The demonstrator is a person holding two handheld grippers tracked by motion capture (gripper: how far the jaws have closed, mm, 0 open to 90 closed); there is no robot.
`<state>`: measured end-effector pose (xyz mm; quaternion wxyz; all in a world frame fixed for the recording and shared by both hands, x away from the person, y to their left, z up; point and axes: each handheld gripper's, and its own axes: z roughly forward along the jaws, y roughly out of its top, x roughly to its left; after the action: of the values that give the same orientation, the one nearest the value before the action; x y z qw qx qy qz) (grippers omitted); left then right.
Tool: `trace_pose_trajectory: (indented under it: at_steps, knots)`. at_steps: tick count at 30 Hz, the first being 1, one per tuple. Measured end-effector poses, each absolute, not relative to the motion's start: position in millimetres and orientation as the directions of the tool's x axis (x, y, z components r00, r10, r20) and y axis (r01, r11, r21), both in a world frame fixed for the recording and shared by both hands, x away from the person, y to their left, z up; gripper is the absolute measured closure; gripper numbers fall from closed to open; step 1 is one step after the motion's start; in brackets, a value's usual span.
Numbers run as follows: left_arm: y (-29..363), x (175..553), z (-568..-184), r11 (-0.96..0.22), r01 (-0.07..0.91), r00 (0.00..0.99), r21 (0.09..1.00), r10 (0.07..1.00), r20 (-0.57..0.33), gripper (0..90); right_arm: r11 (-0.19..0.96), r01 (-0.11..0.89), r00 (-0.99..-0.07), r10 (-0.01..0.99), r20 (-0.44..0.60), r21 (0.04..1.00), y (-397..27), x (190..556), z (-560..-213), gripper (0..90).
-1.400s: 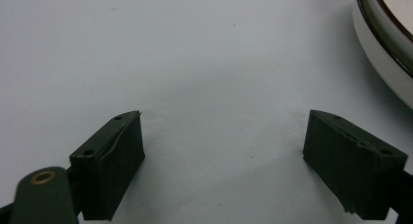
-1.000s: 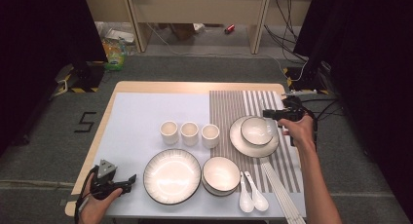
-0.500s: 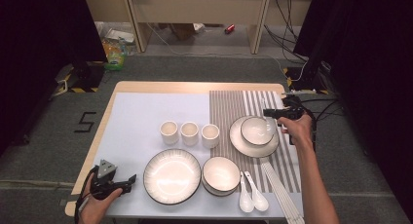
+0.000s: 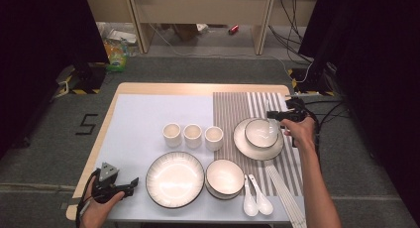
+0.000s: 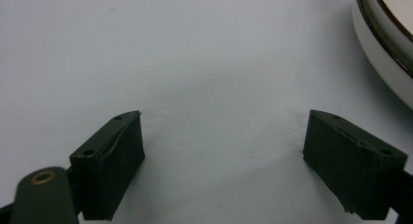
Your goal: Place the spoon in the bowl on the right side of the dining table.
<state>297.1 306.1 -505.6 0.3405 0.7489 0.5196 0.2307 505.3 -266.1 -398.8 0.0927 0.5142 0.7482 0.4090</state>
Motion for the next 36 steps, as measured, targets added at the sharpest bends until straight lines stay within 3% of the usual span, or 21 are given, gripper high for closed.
trace_pose_trajectory:
  at_steps: [36]
  knots:
    - [306, 297, -505, -0.232, 0.624, 0.358, 0.746, 0.934, -0.009, 14.0, 0.111, 0.712, -0.431, 0.849, 0.306, 0.693, -264, 507, -417, 84.7]
